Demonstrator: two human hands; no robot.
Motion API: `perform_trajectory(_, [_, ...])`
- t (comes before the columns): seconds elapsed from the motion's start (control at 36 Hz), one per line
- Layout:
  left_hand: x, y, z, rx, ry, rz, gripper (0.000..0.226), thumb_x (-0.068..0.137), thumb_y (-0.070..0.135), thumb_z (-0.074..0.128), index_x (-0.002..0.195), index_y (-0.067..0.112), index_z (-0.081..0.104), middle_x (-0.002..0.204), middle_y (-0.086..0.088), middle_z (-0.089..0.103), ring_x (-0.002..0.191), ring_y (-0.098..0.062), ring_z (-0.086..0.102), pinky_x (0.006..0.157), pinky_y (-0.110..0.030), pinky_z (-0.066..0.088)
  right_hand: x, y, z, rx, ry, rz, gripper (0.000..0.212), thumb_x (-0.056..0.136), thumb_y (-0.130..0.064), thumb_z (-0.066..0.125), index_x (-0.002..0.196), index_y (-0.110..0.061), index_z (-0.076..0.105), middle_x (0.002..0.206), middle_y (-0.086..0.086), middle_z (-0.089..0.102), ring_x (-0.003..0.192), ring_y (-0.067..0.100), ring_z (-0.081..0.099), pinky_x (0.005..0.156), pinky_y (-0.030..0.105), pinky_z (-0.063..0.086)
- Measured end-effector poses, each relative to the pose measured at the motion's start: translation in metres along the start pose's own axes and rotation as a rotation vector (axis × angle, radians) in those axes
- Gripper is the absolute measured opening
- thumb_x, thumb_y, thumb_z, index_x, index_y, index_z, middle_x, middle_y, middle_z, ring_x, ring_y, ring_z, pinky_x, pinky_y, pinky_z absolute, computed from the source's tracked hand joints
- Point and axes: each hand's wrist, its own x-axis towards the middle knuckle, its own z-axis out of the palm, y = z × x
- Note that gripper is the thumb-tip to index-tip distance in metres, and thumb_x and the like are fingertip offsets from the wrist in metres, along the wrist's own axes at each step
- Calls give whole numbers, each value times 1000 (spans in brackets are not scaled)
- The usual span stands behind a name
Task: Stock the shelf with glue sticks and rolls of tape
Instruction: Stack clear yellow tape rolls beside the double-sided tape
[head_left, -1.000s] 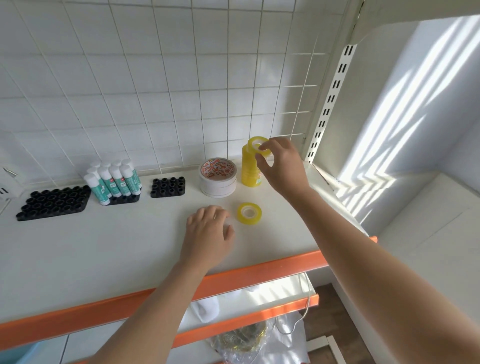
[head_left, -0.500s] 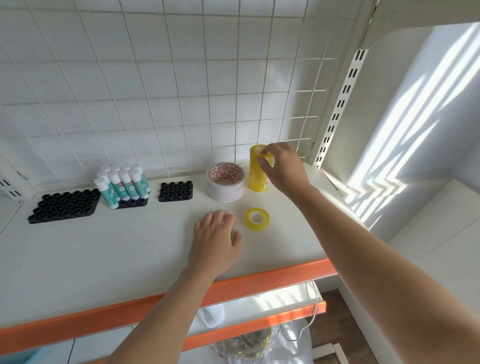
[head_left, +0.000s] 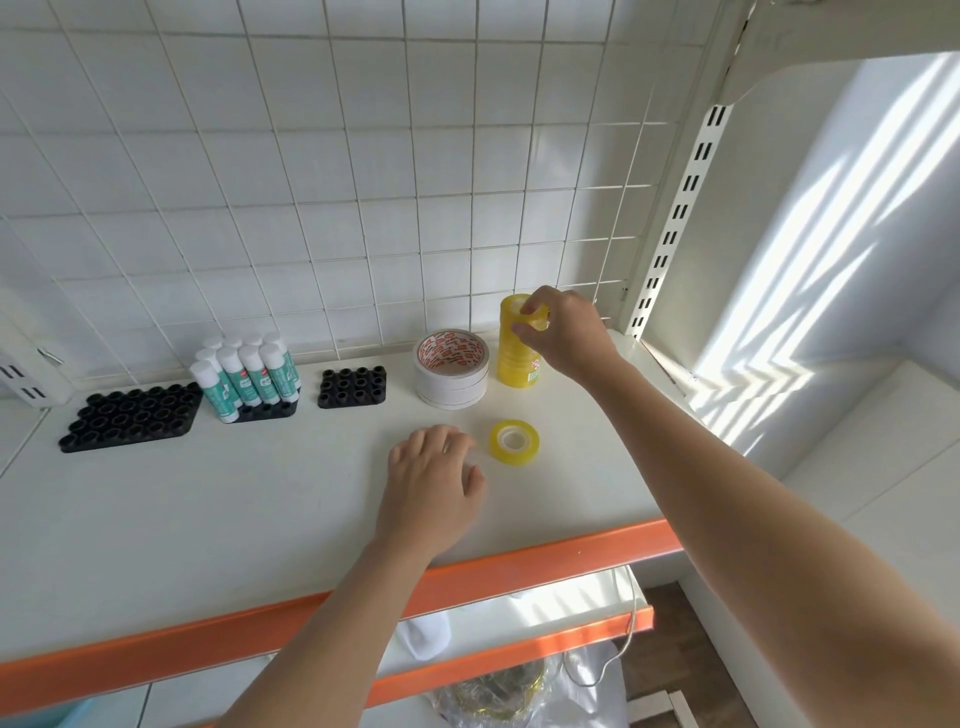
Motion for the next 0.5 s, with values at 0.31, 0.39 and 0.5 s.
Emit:
perform_trajectory(0.31, [0, 0, -1, -8, -29, -16, 35, 78, 39, 39, 99, 25, 64, 104, 6, 61, 98, -22, 55, 84, -38, 40, -38, 8, 0, -23, 177, -146, 34, 90, -25, 63, 121, -13, 58, 121, 11, 54, 111, 32, 52, 83, 41, 49])
perform_trajectory(0.39, [0, 1, -3, -7, -44, -15, 38, 78, 40, 37, 99, 24, 64, 103, 4, 61, 98, -23, 54, 84, -38, 40, -66, 15, 7, -52, 183, -200, 22, 90, -22, 63, 109, -11, 64, 111, 10, 59, 104, 33, 56, 81, 45, 50])
perform_trajectory(0.5, [0, 1, -4, -5, -35, -17, 37, 77, 39, 37, 97, 23, 64, 102, 4, 62, 97, -24, 55, 81, -37, 40, -103, 21, 22, -25, 69, -205, 17, 91, -24, 63, 104, -13, 64, 109, 7, 59, 104, 31, 56, 81, 45, 50])
